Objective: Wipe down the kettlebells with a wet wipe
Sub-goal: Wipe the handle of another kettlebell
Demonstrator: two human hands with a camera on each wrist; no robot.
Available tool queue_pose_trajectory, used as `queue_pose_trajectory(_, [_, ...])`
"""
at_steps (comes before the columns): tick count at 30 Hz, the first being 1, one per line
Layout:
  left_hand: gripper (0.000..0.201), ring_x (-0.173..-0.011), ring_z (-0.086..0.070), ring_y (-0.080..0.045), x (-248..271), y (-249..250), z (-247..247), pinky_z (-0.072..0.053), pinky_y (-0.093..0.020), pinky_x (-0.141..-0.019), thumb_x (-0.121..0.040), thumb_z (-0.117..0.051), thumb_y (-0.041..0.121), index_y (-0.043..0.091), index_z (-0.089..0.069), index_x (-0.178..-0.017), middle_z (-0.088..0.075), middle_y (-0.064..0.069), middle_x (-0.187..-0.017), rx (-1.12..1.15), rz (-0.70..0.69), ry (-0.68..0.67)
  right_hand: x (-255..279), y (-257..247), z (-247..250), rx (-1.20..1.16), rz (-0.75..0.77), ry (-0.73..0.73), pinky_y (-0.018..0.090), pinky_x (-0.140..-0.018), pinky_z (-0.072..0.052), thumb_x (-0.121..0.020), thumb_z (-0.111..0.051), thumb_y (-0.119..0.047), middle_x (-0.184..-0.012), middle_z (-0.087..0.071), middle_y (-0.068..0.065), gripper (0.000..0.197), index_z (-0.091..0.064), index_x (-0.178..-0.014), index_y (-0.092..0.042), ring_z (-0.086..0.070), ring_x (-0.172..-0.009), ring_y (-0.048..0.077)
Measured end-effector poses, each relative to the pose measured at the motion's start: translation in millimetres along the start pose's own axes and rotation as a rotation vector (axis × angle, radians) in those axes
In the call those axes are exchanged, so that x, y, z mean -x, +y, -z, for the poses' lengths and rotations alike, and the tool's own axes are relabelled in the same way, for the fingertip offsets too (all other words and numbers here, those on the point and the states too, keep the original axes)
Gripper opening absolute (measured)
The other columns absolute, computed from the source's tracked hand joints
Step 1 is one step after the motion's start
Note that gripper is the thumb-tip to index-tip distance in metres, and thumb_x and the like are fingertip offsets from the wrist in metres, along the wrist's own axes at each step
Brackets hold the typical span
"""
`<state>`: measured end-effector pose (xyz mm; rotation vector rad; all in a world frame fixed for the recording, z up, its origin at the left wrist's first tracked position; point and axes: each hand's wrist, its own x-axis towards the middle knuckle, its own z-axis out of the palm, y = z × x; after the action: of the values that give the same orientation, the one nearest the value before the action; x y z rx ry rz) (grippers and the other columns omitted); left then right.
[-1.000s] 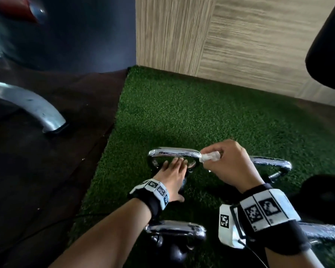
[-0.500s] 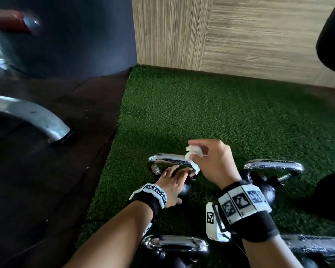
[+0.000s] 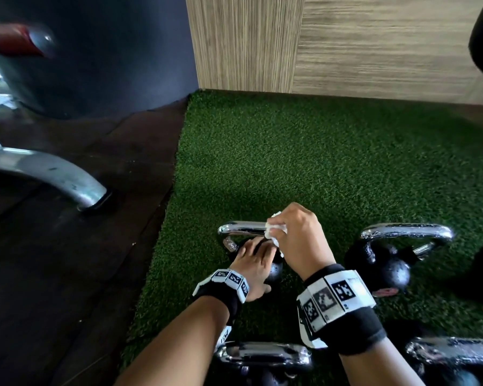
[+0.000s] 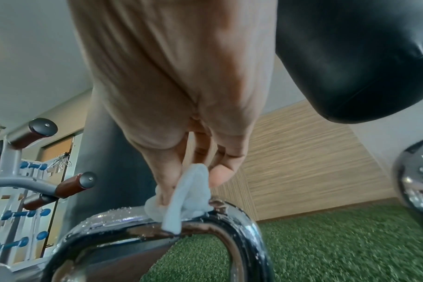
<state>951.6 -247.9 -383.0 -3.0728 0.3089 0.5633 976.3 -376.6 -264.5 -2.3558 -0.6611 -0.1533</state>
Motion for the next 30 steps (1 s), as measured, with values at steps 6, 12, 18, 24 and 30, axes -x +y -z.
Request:
queue_pose_trajectory(6, [0.099,-0.153,0.015,-0.036,4,3,5,0.002,-0.050,-0.124,-0.096,-0.058,0.046,0.003,0.006,-0.158,0.009,-0.013,-0.167,-0.024,0.028,-0.019,2,-6,-4,0.035,0.035,-0.053,0.036,-0.078,-0.056,-0.087,-0.058,0.014,-0.097,-0.067,0.008,0.032,-0.080,-0.097,-0.008,-0.065,-0.088,0.023])
queue_pose_trajectory(12, [0.105,-0.155,0.014,-0.030,8,6,13,0.000,-0.048,-0.126,-0.094,-0.064,0.039,0.011,0.014,-0.158,0.009,-0.003,-0.168,0.060,0.010,0.021,13,14,10,-0.008,-0.101,0.116,0.039,-0.075,-0.055,-0.081,-0.060,0.014,-0.089,-0.073,0.014,0.025,-0.079,-0.086,-0.002,-0.069,-0.083,0.029])
queue_pose_trajectory(18, [0.102,-0.156,0.008,-0.029,11,9,16,-0.004,-0.047,-0.125,-0.092,-0.068,0.038,0.010,0.005,-0.159,0.002,-0.004,-0.168,0.042,0.018,0.061,17,24,12,-0.041,-0.098,0.148,0.012,-0.071,-0.044,-0.083,-0.062,0.015,-0.094,-0.078,0.010,0.032,-0.081,-0.098,-0.007,-0.071,-0.082,0.022])
queue_pose_trajectory(24, [0.093,-0.155,-0.012,-0.024,13,7,6,-0.003,-0.044,-0.125,-0.092,-0.066,0.025,0.016,-0.006,-0.162,-0.013,-0.006,-0.169,0.094,-0.005,0.255,15,43,12,-0.055,-0.252,0.135,-0.002,-0.073,-0.035,-0.085,-0.059,0.011,-0.103,-0.078,0.007,0.036,-0.080,-0.105,-0.011,-0.071,-0.090,0.016])
queue_pose_trajectory(30, [0.097,-0.156,-0.009,-0.026,10,5,1,-0.001,-0.046,-0.125,-0.091,-0.067,0.028,0.017,-0.002,-0.162,-0.008,-0.008,-0.170,0.096,0.003,0.237,14,69,1,-0.086,-0.363,0.066,0.003,-0.059,-0.039,-0.087,-0.072,-0.006,-0.096,-0.079,0.003,0.020,-0.081,-0.101,-0.017,-0.066,-0.076,0.008])
